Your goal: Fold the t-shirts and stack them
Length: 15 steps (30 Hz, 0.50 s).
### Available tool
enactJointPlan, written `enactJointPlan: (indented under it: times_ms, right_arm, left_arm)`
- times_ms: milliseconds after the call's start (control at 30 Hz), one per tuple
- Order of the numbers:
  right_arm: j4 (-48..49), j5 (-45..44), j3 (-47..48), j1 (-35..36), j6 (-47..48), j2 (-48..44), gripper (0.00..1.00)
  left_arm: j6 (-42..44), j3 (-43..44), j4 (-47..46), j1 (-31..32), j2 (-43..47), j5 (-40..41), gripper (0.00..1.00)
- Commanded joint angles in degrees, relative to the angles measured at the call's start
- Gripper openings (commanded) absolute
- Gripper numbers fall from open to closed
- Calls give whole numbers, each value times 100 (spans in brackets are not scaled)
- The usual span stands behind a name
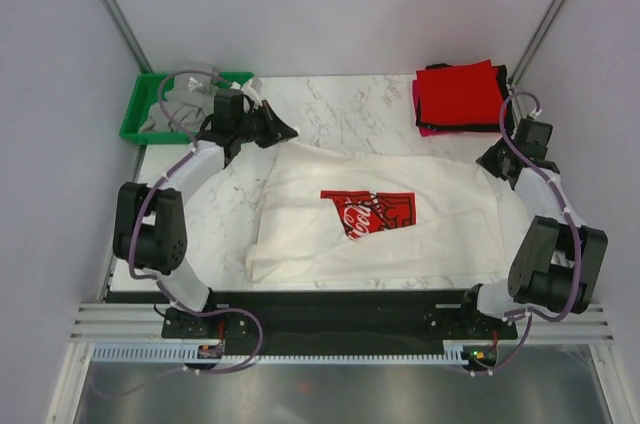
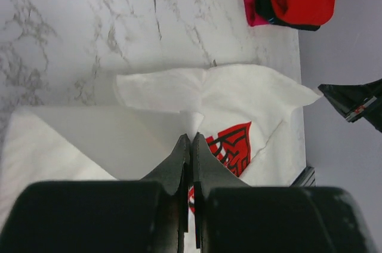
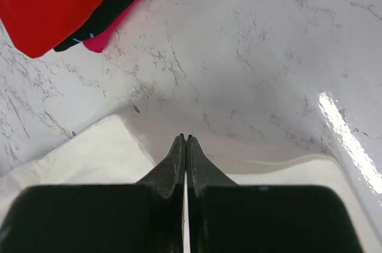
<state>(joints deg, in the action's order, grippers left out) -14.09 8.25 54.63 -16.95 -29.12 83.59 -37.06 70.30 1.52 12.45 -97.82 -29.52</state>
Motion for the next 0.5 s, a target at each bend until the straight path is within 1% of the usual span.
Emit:
enactJointPlan:
  times_ms: [0, 133, 167, 200, 233, 267, 300, 333, 367, 400, 433, 467]
  right_arm:
    - [99, -315, -198, -89, 12, -317, 0]
    - [187, -298, -391, -361, -84, -283, 0]
    - [231, -263, -401, -449, -119, -239, 0]
    - [292, -176, -409, -484, -163, -125, 0]
    - [319, -149, -383, -502, -164, -63, 0]
    - [328, -122, -366, -520, -155, -10, 0]
    - [310, -131, -348, -520, -146, 69, 0]
    - [327, -157, -357, -520, -146, 96, 0]
    - [319, -166, -374, -520, -146, 122, 0]
    - [328, -183, -392, -520, -164, 131, 0]
    - [336, -253, -435, -520, -199, 148, 0]
    - [336, -271, -436, -520, -190, 166, 0]
  left_arm:
    - [427, -551, 269, 65, 833, 332, 2]
    - [481, -1342, 525, 222, 1870, 902, 2]
    - [454, -1753, 568, 267, 2089, 1008, 2]
    - [419, -1974, 647, 328, 2622, 1131, 2]
    - [384, -2211, 683, 389, 2880, 1359, 2]
    - [270, -2710, 718, 512, 3196, 1465, 2]
    - [208, -2967, 831, 565, 3739, 1580, 2]
    - [129, -3222, 885, 653, 4075, 1824, 2]
    - [-37, -3694, 981, 671, 4365, 1940, 2]
    - [-125, -3917, 1060, 671, 4620, 2019, 2]
    - [-222, -4110, 1252, 689, 5162, 2098, 2]
    - [-414, -4452, 1341, 680, 5394, 2056, 3]
